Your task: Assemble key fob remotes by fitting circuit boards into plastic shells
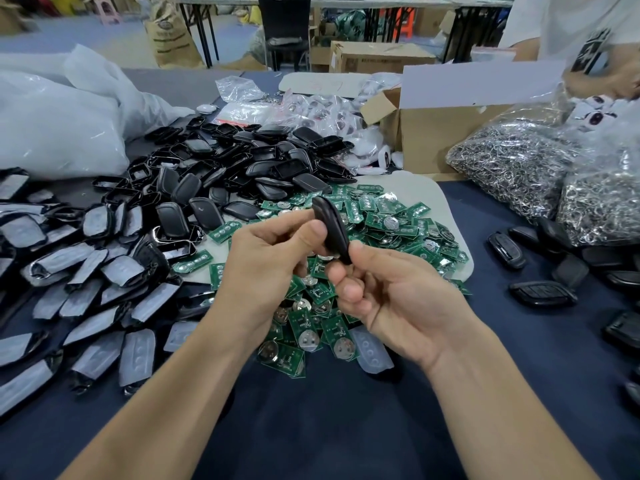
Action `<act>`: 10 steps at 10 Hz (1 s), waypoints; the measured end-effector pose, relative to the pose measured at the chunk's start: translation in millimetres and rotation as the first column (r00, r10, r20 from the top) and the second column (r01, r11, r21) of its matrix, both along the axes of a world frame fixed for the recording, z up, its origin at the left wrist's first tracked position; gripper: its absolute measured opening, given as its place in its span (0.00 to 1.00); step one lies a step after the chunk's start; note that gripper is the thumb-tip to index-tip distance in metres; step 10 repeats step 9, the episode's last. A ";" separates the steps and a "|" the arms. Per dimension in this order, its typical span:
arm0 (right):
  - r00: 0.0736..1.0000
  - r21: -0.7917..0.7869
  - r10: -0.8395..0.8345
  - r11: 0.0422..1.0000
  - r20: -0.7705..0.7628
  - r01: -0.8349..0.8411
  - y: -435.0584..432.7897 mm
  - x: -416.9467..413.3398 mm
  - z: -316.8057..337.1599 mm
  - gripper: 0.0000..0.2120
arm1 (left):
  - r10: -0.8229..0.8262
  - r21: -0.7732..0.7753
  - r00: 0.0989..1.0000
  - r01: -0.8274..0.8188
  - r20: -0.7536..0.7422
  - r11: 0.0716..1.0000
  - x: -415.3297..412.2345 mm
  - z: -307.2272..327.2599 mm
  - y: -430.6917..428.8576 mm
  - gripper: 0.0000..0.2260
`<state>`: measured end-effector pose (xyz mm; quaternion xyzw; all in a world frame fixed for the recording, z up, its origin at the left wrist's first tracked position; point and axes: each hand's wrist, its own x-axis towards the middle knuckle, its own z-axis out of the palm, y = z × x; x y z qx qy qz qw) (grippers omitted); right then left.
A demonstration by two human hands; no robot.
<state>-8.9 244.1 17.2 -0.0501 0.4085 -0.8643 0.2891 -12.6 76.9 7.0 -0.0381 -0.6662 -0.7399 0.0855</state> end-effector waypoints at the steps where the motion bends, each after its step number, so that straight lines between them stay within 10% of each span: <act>1: 1.000 0.020 -0.019 1.000 0.000 0.019 2.6 -1.0 -0.2 0.12 | -0.100 -0.033 0.994 0.101 0.040 0.994 -2.0 -2.3 -4.2 0.14; 5: 0.722 0.497 -0.179 0.615 -0.668 0.612 -6.4 -4.2 -18.8 0.10 | 0.090 -0.239 0.995 -0.095 -0.030 0.966 -3.2 -6.8 3.0 0.05; 7: 0.852 0.629 -0.197 0.598 -0.485 0.497 21.1 -10.3 -14.7 0.12 | 0.179 -0.503 0.979 -0.205 -0.101 0.840 3.9 -9.7 7.2 0.06; 8: 0.700 0.396 -0.683 0.596 -0.206 0.698 48.6 -8.2 -6.5 0.14 | 0.177 -0.520 0.978 -0.206 -0.107 0.829 5.8 -7.8 11.8 0.08; 10: 0.646 0.359 -0.763 0.602 -0.004 0.714 59.8 15.6 -2.4 0.20 | 0.158 -0.569 0.984 -0.179 -0.087 0.803 13.7 5.7 12.1 0.11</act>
